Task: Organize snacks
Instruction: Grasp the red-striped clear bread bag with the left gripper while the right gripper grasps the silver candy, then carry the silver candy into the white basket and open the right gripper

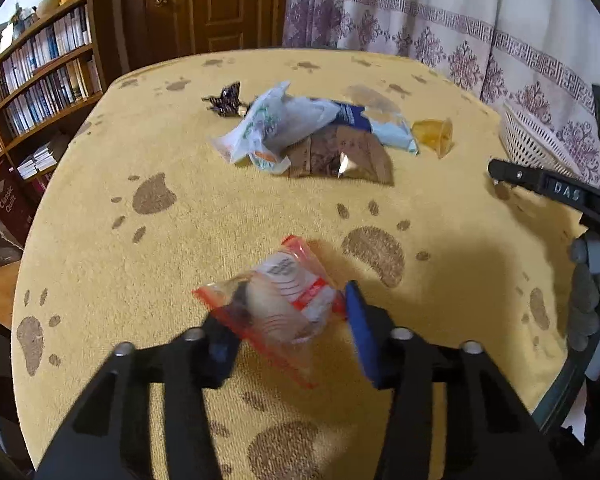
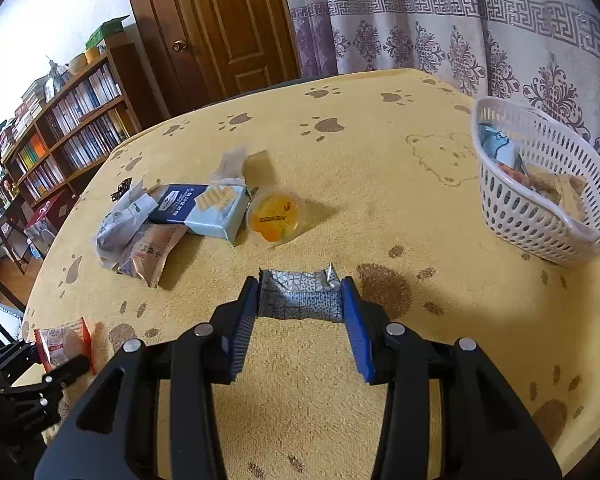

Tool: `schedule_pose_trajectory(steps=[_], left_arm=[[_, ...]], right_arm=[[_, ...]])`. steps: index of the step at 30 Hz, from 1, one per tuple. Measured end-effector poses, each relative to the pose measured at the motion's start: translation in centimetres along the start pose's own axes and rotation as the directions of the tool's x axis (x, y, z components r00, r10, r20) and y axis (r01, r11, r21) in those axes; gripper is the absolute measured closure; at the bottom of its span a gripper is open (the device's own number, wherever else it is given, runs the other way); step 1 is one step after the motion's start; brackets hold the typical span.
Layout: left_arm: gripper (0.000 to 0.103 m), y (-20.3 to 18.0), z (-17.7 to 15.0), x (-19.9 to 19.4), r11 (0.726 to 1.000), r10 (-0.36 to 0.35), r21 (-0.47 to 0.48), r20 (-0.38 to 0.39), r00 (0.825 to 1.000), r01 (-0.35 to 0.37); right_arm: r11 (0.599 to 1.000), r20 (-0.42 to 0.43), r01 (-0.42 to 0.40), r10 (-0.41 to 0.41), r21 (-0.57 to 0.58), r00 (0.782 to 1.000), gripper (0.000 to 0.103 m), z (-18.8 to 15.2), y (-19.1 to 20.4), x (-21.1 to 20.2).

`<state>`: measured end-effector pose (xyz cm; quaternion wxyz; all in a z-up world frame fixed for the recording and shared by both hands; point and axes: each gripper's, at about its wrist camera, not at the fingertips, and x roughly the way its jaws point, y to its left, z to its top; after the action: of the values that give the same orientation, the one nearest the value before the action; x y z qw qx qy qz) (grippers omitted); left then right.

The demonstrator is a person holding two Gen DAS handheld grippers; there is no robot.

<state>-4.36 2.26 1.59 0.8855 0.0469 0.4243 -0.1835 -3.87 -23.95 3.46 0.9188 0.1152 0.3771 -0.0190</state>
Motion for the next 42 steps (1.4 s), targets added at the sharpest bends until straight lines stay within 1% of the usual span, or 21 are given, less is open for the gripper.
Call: schedule_pose_trajectory(steps=[2,5,9,15,23,29,35,37,42], left_arm=[[0.063,0.1,0.2,-0.3,1.000,0.000,-0.010,0.008,1.000,0.001],[0.064,-0.1,0.4,-0.5,1.000,0.010,-0.010,0.017,1.000,-0.010],[0.065,-0.5,0.8,-1.2,1.000,0.008,-0.012,0.037,0.999,-0.007],[0.065,-1.6,1.7,-1.9,1.000,0.009,0.009,0.062,0.998,-0.009],[0.065,-3.0,3.2,-2.1,0.999,0.031,0.020,0.092,0.995,-0.033],[0.065,-4.4,4.4,-2.1,0.998,0.025,0.046,0.108,0.994,-0.031],[0.064,-5.8,5.4,-2.0,0.997,0.014,0.070,0.120,0.993,-0.022],[0.064,-6.1,5.6,-2.0,0.997,0.008,0.077,0.125,0.992,-0.018],[0.064,-7.1,6.2,-2.0,0.996,-0.004,0.094,0.129,0.992,-0.008]], right_arm=[[1.000,0.006,-0.001,0.001,0.005,1.000,0.060,0.1,-0.2,-0.2],[1.000,0.016,-0.003,0.003,0.010,1.000,0.060,0.1,-0.4,-0.6],[1.000,0.036,-0.006,0.005,0.021,0.999,0.060,0.4,-0.7,-1.4],[0.999,0.069,-0.009,0.006,0.043,0.998,0.060,0.9,-1.6,-2.5],[0.997,0.117,0.010,-0.019,0.076,0.993,0.060,1.8,-3.6,-4.0],[0.990,0.163,0.051,-0.073,0.133,0.984,0.060,2.7,-6.6,-5.4],[0.977,0.208,0.105,-0.144,0.186,0.967,0.060,4.1,-10.1,-6.6],[0.969,0.215,0.123,-0.170,0.216,0.962,0.060,4.6,-11.6,-6.7],[0.947,0.212,0.139,-0.205,0.289,0.955,0.060,5.8,-15.4,-6.4]])
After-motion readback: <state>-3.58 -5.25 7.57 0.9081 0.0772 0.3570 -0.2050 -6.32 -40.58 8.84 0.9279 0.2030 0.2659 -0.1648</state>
